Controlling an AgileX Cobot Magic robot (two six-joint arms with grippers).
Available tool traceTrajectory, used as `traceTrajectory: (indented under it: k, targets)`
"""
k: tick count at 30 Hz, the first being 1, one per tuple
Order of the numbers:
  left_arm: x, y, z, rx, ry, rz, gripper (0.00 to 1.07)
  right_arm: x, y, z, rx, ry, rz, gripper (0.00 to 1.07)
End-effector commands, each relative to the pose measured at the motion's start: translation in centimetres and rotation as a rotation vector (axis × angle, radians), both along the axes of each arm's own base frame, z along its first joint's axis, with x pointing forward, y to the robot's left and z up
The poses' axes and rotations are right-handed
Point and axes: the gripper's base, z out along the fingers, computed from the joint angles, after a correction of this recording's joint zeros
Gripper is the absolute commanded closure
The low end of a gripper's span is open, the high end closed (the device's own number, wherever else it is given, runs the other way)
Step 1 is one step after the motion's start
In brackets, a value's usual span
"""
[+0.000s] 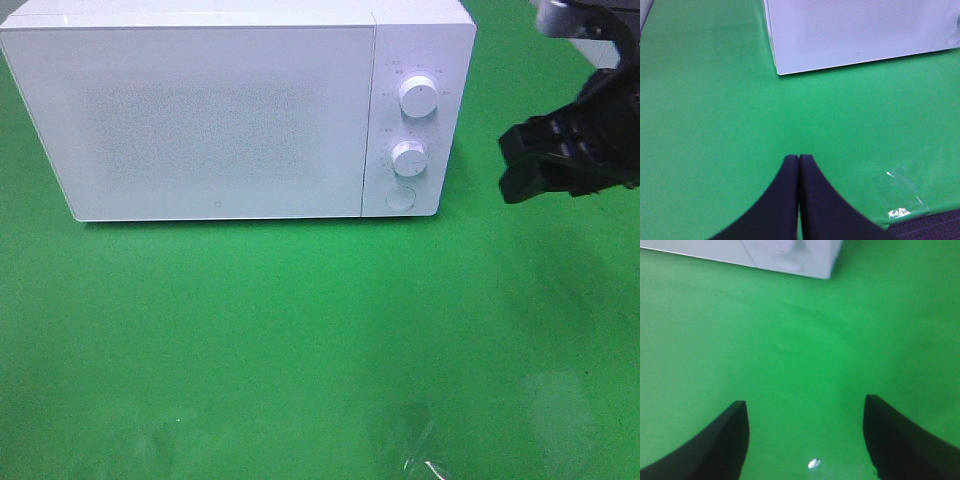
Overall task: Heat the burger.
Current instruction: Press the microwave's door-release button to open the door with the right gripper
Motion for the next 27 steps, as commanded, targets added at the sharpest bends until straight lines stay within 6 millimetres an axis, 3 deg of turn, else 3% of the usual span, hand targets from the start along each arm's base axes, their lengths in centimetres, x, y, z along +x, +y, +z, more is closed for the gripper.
traceTrajectory:
  k: [1, 2, 7, 11, 14, 15, 18, 19, 22, 24, 27]
  targets:
    - [-0.2, 0.0, 0.1, -0.007, -0.033, 0.003, 1.07, -0.4, -1.8, 0.5, -0.011, 0.035, -0.121, 0.43]
    - [-0.2, 0.0, 0.1, -0.007, -0.033, 0.003, 1.07, -0.6, -3.0, 0.7, -0.011, 0.047, -0.194, 0.43]
    - [-0.2, 0.0, 0.1, -0.007, -0.033, 0.003, 1.07, -1.2, -4.6, 1.2, -0.020, 0.067, -0.266, 0.43]
    - [-0.2, 0.0, 0.1, -0.007, -0.033, 0.003, 1.07, -3.9, -6.6, 2.9, -0.102, 0.086, -0.374, 0.43]
    - [-0.2, 0.0, 0.1, -0.007, -0.033, 0.003, 1.07, -5.1, -6.9, 3.4, -0.125, 0.073, -0.396, 0.43]
    - [-0.2, 0.0, 0.1, -0.007, -0.033, 0.003, 1.07, -6.5, -7.0, 3.7, -0.125, 0.062, -0.402, 0.43]
    - [-0.2, 0.0, 0.1, -0.007, -0.033, 0.003, 1.07, -7.2, -7.0, 3.9, -0.120, 0.054, -0.403, 0.43]
    - [-0.2, 0.0, 0.1, -0.007, -0.033, 0.003, 1.07, -8.9, -6.9, 3.8, -0.115, 0.054, -0.393, 0.43]
    - [-0.2, 0.0, 0.1, -0.007, -0.033, 0.003, 1.07, -10.2, -6.8, 3.5, -0.106, 0.063, -0.382, 0.43]
    - [-0.2, 0.0, 0.1, -0.007, -0.033, 0.003, 1.07, -13.1, -6.4, 2.7, -0.069, 0.070, -0.335, 0.43]
    - [-0.2, 0.0, 0.1, -0.007, -0.033, 0.003, 1.07, -14.4, -6.2, 2.3, -0.046, 0.060, -0.306, 0.43]
